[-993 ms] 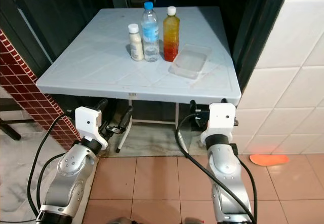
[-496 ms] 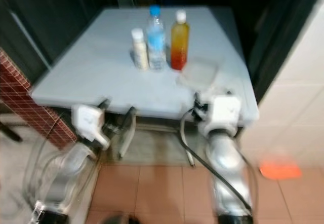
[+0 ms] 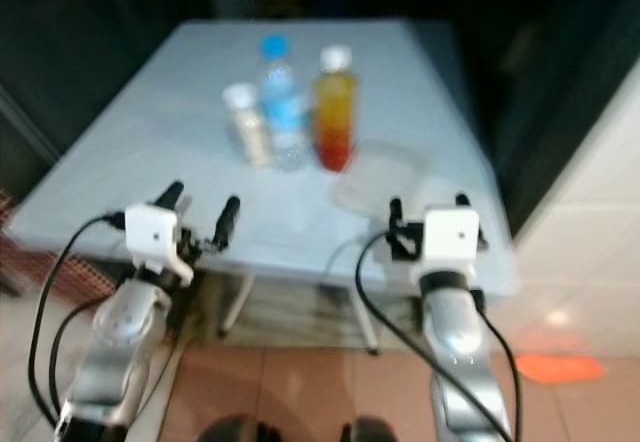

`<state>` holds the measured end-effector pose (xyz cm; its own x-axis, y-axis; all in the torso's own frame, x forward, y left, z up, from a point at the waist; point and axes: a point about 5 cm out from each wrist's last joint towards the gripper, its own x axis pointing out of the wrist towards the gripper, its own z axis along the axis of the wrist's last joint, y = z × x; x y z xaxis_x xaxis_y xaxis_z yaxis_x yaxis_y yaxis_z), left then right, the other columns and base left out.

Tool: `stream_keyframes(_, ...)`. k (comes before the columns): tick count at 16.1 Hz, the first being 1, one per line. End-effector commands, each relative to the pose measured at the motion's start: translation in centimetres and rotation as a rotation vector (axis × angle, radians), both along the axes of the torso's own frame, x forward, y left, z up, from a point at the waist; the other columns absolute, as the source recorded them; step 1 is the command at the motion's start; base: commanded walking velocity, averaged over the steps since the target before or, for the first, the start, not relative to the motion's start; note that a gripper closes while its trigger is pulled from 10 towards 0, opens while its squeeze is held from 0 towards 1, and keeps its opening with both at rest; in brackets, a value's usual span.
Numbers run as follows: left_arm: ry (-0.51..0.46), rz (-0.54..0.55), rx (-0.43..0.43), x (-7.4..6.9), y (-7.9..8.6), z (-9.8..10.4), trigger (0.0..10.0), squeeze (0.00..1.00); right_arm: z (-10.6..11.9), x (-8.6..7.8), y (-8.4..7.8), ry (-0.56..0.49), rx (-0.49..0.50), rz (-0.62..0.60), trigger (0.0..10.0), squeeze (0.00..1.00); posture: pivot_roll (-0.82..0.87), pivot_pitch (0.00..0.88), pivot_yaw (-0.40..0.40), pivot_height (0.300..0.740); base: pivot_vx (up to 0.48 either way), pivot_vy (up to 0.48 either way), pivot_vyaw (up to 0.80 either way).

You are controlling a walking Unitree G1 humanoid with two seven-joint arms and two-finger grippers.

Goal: Restocking fridge

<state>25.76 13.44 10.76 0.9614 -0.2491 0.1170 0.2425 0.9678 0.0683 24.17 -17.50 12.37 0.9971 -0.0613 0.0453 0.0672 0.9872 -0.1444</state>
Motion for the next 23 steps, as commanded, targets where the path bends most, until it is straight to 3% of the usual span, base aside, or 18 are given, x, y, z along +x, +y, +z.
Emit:
stream_keyframes(1, -0.008, 0.000, 0.003, -0.2, 0.3, 0.3, 10.0, 0.00, 0.9, -0.5, 0.0, -0.041, 0.004, 0.010, 10.0, 0.00, -0.04, 0.068, 0.111, 0.740, 0.000, 0.000, 0.00)
stream_keyframes(4, 0.007, -0.004, 0.009, -0.3, 0.4, 0.0, 10.0, 0.00, 1.8, -0.7, -0.9, -0.075, 0.029, -0.024, 10.0, 0.00, -0.05, 0.071, 0.132, 0.740, 0.000, 0.000, 0.00)
stream_keyframes(6, 0.019, -0.025, 0.012, -0.1, 0.3, -0.2, 10.0, 0.00, 2.5, -0.9, -1.8, -0.109, 0.207, -0.036, 10.0, 0.00, -0.07, 0.078, 0.154, 0.740, 0.000, 0.000, 0.00)
stream_keyframes(7, 0.017, -0.047, 0.016, 0.2, 0.2, 0.0, 10.0, 0.00, 3.0, -1.3, -2.6, -0.138, 0.360, -0.067, 10.0, 0.00, -0.08, 0.087, 0.173, 0.740, 0.000, 0.000, 0.00)
stream_keyframes(11, 0.018, -0.080, 0.022, 0.6, -0.2, -0.1, 10.0, 0.00, 2.3, -2.9, -3.2, -0.115, 0.377, -0.093, 10.0, 0.00, -0.10, 0.090, 0.195, 0.740, 0.000, 0.000, 0.00)
stream_keyframes(14, 0.012, -0.103, 0.023, 1.0, -0.7, 0.1, 10.0, 0.00, 1.7, -1.1, -4.4, -0.119, 0.506, -0.076, 10.0, 0.00, -0.09, 0.081, 0.208, 0.740, 0.000, 0.000, 0.00)
stream_keyframes(19, 0.005, -0.109, 0.029, 1.3, -0.6, 0.2, 10.0, 0.00, 2.0, 1.4, -5.7, -0.148, 0.577, -0.017, 10.0, 0.00, -0.07, 0.077, 0.219, 0.740, 0.000, 0.000, 0.00)
stream_keyframes(21, 0.002, -0.111, 0.031, 1.3, -0.7, 0.2, 10.0, 0.00, 1.4, 2.1, -5.7, -0.133, 0.622, 0.012, 10.0, 0.00, -0.06, 0.080, 0.222, 0.740, 0.000, 0.000, 0.00)
stream_keyframes(23, -0.004, -0.115, 0.035, 1.2, -0.6, 0.4, 10.0, 0.00, 1.2, 3.5, -4.5, -0.116, 0.643, 0.090, 10.0, 0.00, -0.05, 0.082, 0.222, 0.740, 0.000, 0.000, 0.00)
